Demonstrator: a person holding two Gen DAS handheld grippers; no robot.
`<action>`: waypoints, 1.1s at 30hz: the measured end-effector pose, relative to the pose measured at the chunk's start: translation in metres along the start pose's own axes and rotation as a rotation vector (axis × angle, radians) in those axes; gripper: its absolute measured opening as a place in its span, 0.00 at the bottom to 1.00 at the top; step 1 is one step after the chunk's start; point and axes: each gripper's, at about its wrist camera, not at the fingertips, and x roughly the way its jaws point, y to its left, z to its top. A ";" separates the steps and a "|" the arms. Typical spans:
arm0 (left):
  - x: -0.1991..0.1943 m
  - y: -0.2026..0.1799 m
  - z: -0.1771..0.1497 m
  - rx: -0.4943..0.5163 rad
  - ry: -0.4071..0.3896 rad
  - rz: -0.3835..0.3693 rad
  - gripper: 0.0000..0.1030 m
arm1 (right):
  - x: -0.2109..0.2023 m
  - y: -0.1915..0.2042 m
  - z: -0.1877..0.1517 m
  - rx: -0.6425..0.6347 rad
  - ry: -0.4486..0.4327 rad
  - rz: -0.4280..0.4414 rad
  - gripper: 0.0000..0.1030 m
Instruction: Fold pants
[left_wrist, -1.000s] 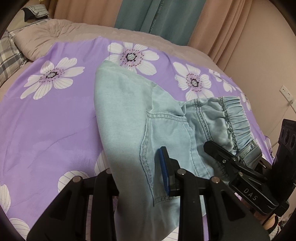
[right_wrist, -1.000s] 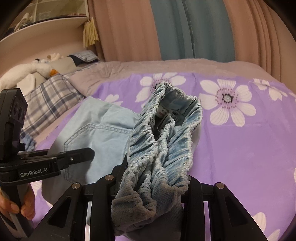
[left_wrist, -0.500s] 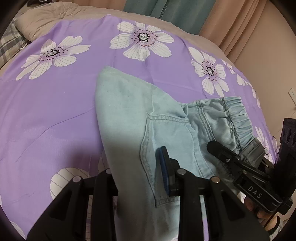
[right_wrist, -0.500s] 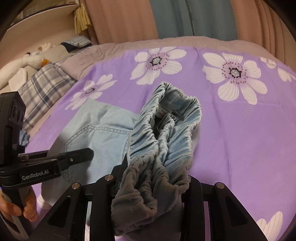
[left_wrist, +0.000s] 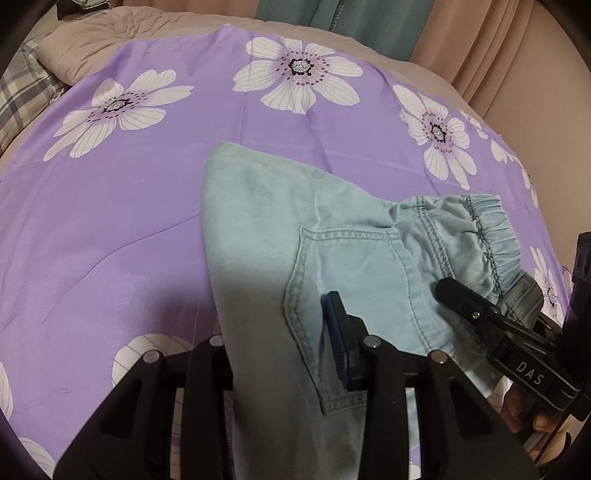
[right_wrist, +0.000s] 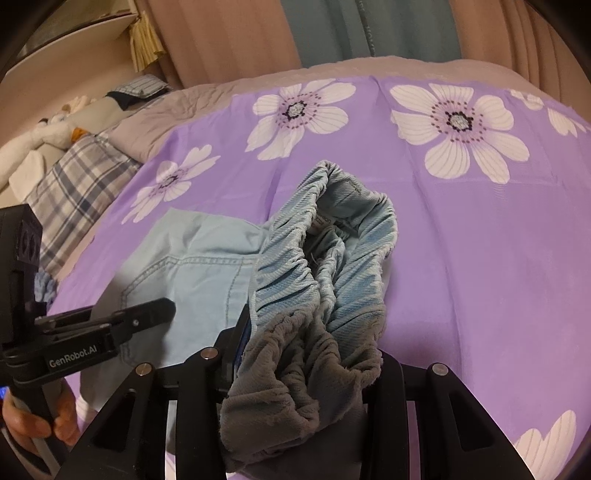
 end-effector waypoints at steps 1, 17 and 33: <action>0.000 0.000 0.000 -0.001 0.000 0.007 0.38 | 0.000 0.000 0.000 0.005 0.001 -0.006 0.40; -0.009 0.010 -0.016 -0.008 0.009 0.088 0.62 | -0.006 -0.011 -0.009 0.067 0.026 -0.040 0.58; -0.025 0.006 -0.039 0.036 0.014 0.104 0.62 | -0.032 -0.010 -0.022 -0.022 0.031 -0.082 0.63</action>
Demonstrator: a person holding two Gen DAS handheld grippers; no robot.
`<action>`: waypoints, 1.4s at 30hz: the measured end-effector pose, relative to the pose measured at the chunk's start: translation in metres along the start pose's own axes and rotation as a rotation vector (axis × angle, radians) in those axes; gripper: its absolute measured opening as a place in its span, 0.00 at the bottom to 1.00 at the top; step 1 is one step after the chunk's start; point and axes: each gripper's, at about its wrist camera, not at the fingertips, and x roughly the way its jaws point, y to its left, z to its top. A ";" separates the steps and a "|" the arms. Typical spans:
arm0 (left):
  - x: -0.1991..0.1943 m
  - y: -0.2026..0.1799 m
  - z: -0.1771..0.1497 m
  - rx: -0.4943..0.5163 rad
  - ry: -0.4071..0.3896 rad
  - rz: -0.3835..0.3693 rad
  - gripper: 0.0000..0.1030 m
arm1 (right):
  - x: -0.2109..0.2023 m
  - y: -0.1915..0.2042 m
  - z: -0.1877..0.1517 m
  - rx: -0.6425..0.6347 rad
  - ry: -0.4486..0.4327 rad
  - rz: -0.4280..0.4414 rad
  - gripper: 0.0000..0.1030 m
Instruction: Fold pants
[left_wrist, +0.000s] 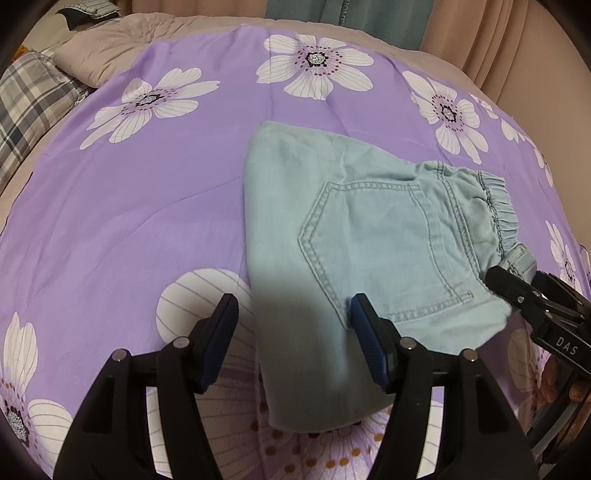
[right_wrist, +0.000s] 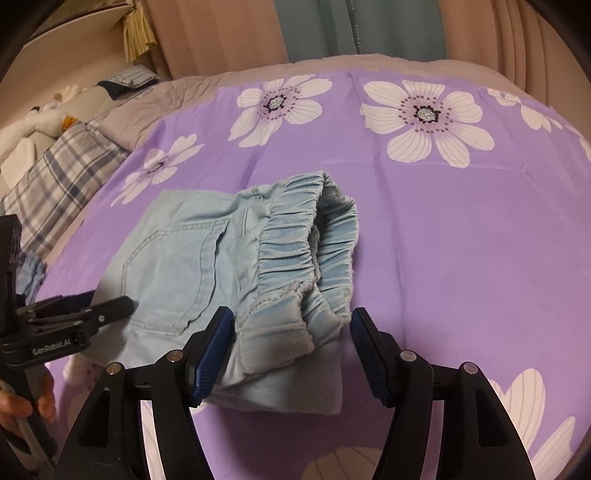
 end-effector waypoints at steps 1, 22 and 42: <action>0.002 0.000 -0.001 0.002 0.004 0.004 0.62 | 0.001 0.000 -0.001 -0.007 0.001 -0.004 0.63; 0.004 -0.004 -0.007 0.005 0.014 0.016 0.64 | 0.009 -0.002 -0.008 0.024 0.013 -0.015 0.65; -0.066 -0.014 -0.018 -0.041 -0.009 0.091 0.99 | -0.054 0.007 -0.010 0.063 -0.025 -0.052 0.85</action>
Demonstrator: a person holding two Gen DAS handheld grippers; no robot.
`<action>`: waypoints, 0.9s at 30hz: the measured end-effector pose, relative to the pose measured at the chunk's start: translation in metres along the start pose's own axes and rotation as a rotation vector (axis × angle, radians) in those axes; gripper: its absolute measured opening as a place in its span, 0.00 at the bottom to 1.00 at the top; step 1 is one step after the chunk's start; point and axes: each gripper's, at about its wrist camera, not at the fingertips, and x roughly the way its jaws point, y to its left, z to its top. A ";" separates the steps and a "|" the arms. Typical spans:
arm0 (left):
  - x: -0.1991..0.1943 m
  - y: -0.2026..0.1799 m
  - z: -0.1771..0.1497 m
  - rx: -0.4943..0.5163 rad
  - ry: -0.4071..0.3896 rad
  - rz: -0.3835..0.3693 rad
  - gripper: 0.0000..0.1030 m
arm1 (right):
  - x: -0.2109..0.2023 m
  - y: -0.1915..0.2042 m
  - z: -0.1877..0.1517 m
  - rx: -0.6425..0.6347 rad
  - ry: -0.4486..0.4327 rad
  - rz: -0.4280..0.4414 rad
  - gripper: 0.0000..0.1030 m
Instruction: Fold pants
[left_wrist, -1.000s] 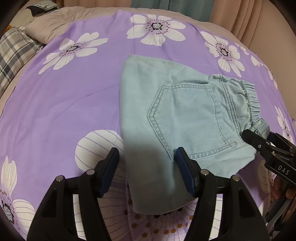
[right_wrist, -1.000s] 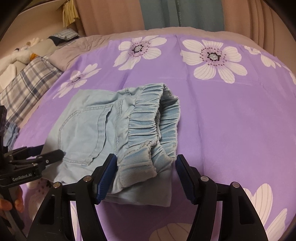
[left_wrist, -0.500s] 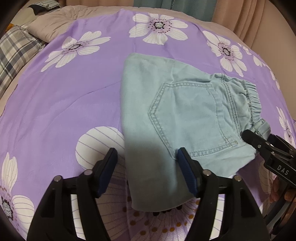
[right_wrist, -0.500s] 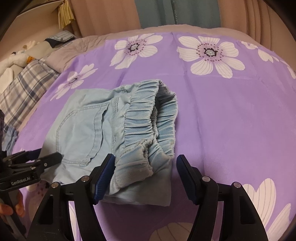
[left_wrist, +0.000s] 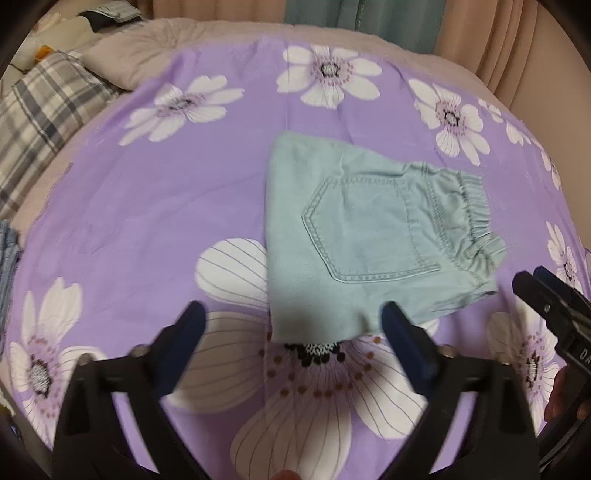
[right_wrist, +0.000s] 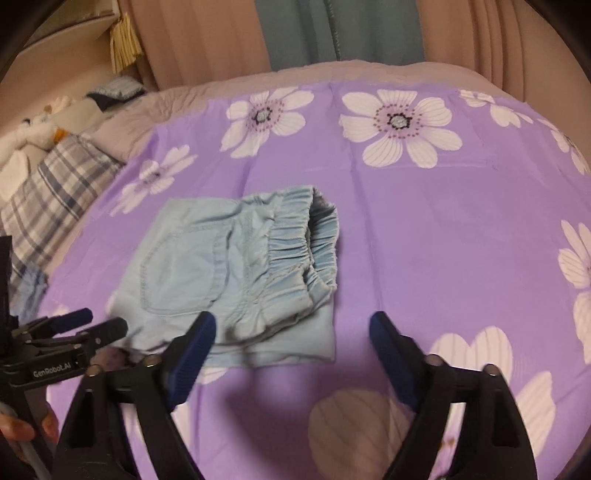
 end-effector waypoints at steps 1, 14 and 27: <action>-0.007 0.000 0.000 -0.002 -0.009 -0.003 0.99 | -0.006 0.001 -0.001 -0.001 -0.006 0.003 0.85; -0.085 -0.015 -0.012 0.049 -0.070 0.032 1.00 | -0.074 0.032 -0.004 -0.102 -0.086 0.059 0.99; -0.131 -0.023 -0.023 0.049 -0.135 0.021 1.00 | -0.118 0.051 -0.007 -0.163 -0.155 0.036 0.99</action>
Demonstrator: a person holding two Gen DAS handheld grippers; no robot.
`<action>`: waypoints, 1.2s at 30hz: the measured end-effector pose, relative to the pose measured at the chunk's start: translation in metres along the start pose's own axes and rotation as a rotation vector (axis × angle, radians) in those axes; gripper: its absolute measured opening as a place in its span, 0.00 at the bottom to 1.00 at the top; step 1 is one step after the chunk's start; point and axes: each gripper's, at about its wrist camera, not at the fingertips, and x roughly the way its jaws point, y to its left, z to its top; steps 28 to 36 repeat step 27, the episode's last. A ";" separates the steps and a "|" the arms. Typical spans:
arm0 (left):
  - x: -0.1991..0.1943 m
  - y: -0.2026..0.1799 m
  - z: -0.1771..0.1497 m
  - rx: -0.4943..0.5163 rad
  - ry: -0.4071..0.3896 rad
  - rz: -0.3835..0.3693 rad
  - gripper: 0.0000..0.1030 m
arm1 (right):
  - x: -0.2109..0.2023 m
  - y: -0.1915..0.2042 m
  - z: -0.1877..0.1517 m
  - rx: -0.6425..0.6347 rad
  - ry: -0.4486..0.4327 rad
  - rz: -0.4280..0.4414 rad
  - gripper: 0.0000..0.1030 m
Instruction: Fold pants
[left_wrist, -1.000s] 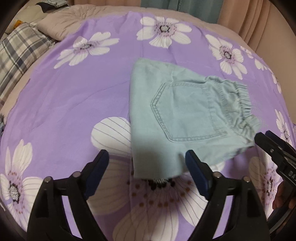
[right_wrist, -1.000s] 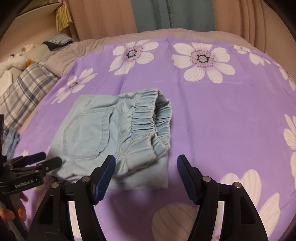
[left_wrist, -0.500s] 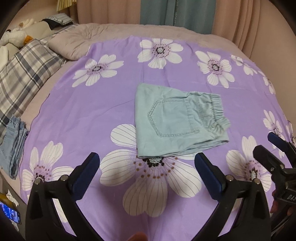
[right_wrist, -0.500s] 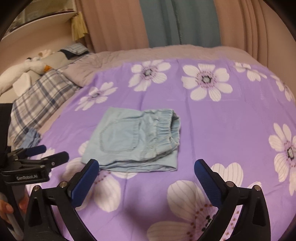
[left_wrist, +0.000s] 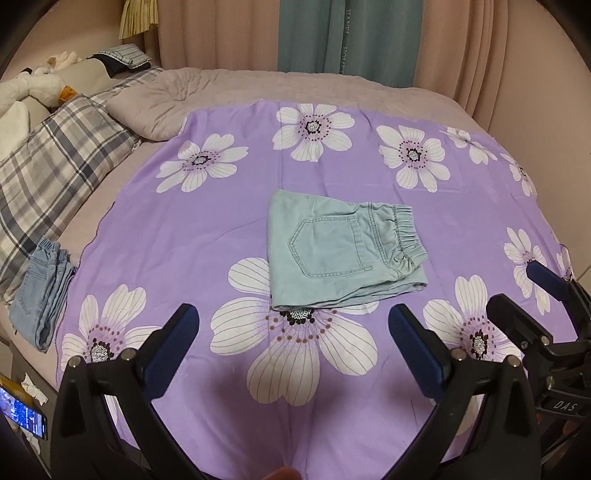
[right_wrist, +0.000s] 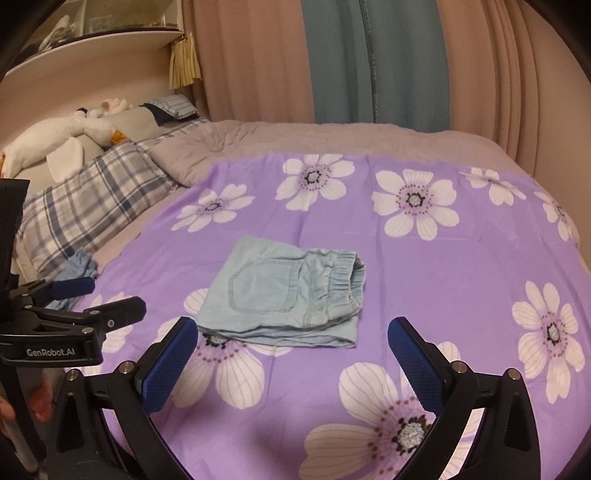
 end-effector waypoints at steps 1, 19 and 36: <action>-0.002 -0.001 -0.001 0.001 -0.003 0.000 1.00 | -0.001 0.001 0.000 -0.001 -0.001 -0.001 0.99; -0.014 -0.001 -0.005 -0.002 -0.018 0.002 1.00 | -0.014 0.009 -0.002 -0.013 -0.015 -0.001 0.99; -0.012 -0.002 -0.004 -0.001 -0.013 0.005 1.00 | -0.014 0.010 -0.003 -0.014 -0.015 -0.002 0.99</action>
